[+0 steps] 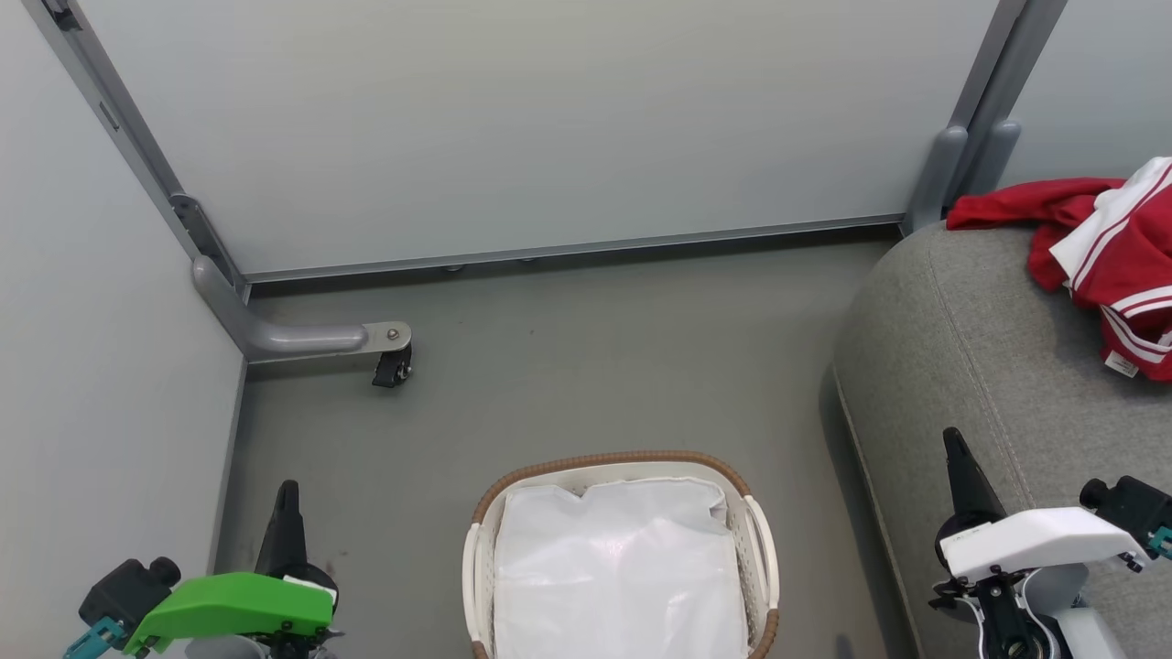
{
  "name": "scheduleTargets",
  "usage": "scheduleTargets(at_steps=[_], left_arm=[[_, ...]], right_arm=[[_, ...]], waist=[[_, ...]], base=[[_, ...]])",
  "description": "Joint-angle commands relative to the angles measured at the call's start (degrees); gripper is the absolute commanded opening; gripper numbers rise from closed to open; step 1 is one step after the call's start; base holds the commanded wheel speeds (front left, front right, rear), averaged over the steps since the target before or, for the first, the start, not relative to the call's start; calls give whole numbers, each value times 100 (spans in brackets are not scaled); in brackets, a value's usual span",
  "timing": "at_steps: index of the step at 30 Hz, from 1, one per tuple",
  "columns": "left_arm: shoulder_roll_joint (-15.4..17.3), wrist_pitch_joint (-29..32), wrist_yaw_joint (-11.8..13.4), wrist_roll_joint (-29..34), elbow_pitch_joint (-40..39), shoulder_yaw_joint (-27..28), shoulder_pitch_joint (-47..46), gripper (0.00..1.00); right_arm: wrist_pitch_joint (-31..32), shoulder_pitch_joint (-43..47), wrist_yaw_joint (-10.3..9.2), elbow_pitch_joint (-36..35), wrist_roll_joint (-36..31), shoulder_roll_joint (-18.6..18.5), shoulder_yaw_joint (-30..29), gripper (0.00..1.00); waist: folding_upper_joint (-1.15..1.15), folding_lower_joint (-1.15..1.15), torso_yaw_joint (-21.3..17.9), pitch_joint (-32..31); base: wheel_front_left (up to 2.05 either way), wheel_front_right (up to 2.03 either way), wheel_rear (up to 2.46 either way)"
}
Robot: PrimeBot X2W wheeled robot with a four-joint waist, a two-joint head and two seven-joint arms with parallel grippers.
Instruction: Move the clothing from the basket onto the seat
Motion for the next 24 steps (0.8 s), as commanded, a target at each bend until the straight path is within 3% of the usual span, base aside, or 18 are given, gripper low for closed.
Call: scheduleTargets(at_steps=[1, 24], left_arm=[[24, 45, -29, -164, -77, 44, -163, 0], [27, 422, -80, -1375, -177, 297, -272, 0]], right_arm=[[43, -19, -3, -92, 170, -38, -25, 0], [415, 2, -4, -231, 1565, -52, -111, 0]], waist=[[0, 0, 1, -2], [0, 0, 15, -34]], base=[[0, 0, 0], [0, 0, 0]])
